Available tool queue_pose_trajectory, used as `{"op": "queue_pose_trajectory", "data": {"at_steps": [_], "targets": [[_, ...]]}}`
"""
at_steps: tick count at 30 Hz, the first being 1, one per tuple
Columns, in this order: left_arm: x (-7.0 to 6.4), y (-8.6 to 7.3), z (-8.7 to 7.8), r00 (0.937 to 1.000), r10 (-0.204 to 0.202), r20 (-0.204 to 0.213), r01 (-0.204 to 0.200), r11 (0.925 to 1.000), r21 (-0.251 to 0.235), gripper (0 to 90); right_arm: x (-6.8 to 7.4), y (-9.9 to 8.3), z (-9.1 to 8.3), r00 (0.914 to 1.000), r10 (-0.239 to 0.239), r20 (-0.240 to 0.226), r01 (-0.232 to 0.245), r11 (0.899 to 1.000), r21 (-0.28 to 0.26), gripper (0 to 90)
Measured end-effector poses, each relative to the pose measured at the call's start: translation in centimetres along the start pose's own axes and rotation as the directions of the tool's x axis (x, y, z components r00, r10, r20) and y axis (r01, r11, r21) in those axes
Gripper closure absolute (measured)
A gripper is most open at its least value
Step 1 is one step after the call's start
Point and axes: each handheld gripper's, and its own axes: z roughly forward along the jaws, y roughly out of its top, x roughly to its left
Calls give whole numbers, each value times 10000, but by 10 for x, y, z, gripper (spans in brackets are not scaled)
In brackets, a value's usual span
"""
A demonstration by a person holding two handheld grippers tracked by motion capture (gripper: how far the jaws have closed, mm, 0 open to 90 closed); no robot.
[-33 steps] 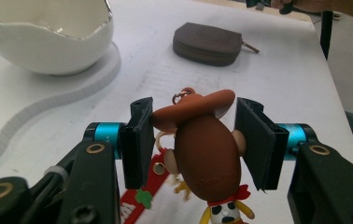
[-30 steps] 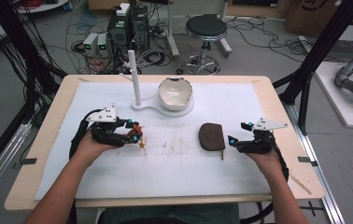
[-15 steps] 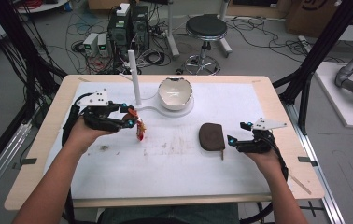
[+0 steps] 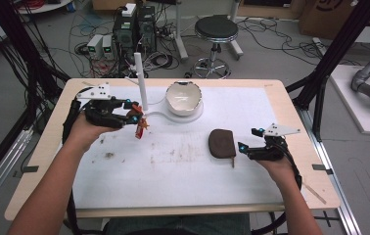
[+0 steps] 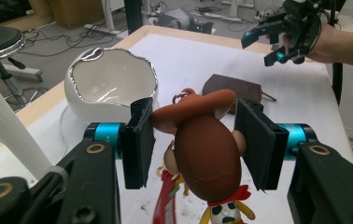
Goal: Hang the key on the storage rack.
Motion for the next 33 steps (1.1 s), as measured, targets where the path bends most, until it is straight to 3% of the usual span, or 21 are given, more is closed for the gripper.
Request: {"op": "queue_pose_trajectory", "data": {"at_steps": [14,27,33], "targets": [[17,33,1,9997,105,-219,-109,9998,-185,485,0,0,0,10000,21,-10,-21,10000,5,179],[37,51,1,9960,-52,-895,21,9994,-348,485,-1,0,2,10000,45,-42,-44,10000,53,179],[48,58,-1,9909,-169,-1332,122,9993,-361,485,-1,0,2,10000,40,-41,-40,10000,57,178]]}}
